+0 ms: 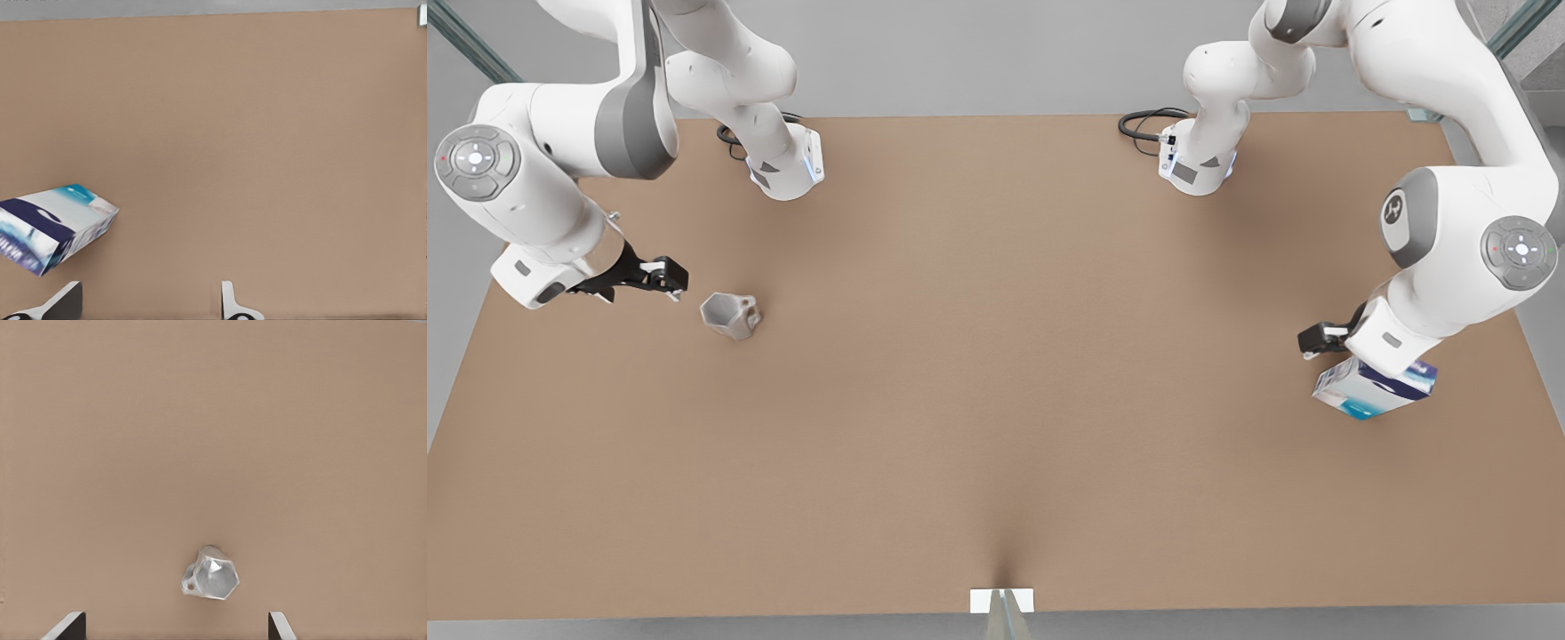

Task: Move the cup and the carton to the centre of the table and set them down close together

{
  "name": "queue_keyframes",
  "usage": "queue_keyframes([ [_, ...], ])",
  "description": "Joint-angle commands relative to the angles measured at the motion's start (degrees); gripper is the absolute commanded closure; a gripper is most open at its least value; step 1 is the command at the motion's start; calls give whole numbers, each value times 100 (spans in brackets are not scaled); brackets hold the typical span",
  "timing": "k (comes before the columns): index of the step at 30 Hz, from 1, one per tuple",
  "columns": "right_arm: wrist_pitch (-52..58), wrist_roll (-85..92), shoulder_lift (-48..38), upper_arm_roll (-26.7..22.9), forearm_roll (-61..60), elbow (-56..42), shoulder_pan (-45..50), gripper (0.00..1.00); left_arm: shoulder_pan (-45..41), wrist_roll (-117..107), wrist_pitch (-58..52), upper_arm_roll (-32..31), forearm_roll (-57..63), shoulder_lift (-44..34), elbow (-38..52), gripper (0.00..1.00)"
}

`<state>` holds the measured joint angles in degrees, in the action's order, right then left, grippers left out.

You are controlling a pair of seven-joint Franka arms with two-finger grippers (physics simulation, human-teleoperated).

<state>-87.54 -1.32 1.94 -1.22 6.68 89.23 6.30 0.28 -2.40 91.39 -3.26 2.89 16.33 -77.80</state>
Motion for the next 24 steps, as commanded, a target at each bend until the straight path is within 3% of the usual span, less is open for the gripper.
queue_keyframes([
  [1, 0, 0, 8, -1, 0, -2, -68, 0, 15, -6, -7, 0, -78, 1, 2, 0],
  [5, -44, -456, 553, -1, -176, 226, 20, 0, 94, 29, -7, 0, -78, -7, 2, 0],
  [8, -1256, -2039, 255, 131, -439, 1791, 117, 0, 86, 12, 2, 0, -78, 28, 2, 0],
  [11, -2118, -2276, -44, 201, -571, 2802, 64, 0, 103, 12, -77, 0, -70, 19, -7, 0],
  [18, -2259, -2162, 272, 193, -571, 3022, -858, 0, 103, 3, -68, 0, -70, 36, -16, 0],
  [24, -3261, -2197, 228, 193, -782, 3901, -885, 0, 103, 12, -77, 0, -70, 19, -7, 0],
])
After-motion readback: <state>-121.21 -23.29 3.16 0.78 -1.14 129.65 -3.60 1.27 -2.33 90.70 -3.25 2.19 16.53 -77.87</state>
